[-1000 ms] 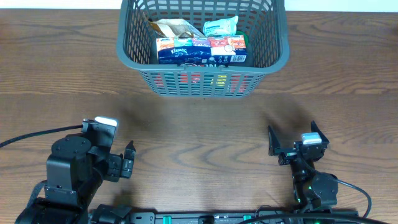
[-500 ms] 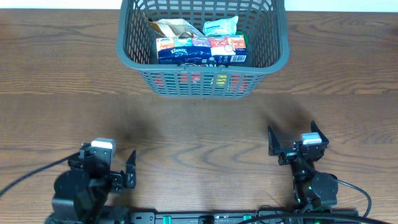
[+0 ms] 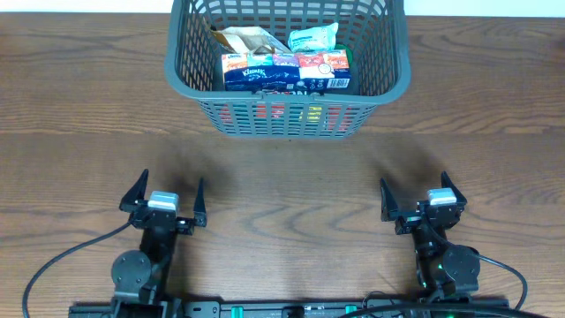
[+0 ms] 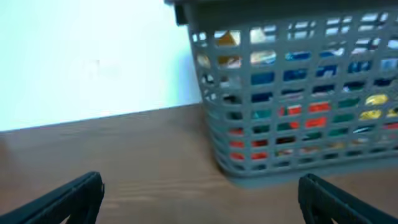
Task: Pack container
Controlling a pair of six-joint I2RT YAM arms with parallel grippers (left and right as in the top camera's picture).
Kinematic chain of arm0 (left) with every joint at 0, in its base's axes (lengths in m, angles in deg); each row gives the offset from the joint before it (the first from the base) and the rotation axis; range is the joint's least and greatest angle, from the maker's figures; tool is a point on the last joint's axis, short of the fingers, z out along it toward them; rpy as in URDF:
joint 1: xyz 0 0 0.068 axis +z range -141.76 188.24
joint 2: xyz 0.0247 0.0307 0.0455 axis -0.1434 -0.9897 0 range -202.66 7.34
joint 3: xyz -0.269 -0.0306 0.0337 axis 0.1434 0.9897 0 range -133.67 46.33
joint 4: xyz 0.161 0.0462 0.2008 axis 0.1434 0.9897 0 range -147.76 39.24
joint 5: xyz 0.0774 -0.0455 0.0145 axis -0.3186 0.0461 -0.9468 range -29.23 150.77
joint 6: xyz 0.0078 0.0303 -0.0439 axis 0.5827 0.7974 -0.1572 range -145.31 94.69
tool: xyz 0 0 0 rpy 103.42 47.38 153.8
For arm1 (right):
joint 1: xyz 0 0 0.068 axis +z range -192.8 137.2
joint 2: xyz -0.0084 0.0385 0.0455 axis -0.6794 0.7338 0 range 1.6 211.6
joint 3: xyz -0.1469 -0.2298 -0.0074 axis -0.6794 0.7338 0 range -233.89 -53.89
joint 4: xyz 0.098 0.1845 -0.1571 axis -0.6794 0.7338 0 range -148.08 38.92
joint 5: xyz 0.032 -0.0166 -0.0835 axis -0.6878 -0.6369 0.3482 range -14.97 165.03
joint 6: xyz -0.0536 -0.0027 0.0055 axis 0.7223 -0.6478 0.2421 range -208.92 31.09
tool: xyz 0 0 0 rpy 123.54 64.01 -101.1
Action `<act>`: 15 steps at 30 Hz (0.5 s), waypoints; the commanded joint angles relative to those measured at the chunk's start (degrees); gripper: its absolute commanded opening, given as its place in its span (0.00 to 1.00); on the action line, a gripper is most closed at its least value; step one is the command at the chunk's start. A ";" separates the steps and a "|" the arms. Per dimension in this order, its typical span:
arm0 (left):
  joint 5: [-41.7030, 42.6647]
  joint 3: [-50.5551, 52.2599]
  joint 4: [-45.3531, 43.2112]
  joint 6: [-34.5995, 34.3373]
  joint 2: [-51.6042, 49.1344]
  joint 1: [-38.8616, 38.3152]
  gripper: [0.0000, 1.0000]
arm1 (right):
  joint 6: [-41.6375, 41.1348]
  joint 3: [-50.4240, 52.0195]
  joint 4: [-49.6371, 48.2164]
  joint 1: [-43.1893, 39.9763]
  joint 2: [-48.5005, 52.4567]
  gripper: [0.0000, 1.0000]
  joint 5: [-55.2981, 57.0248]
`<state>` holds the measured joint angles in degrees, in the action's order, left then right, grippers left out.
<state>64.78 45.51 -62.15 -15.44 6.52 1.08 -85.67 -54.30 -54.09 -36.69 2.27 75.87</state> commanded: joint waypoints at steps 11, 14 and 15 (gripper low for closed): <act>-3.21 0.59 6.43 9.81 0.74 1.03 0.99 | 0.66 0.09 0.31 -0.46 -0.39 0.99 -0.26; -3.23 0.59 8.52 9.79 0.74 2.10 0.98 | 0.66 0.09 0.31 -0.46 -0.37 0.99 -0.26; -3.26 0.59 8.52 9.81 0.74 2.47 0.98 | 0.66 0.09 0.31 -0.46 -0.39 0.99 -0.26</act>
<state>63.14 45.42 -56.38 -6.96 6.76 2.46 -85.67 -54.30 -54.09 -36.69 2.27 75.85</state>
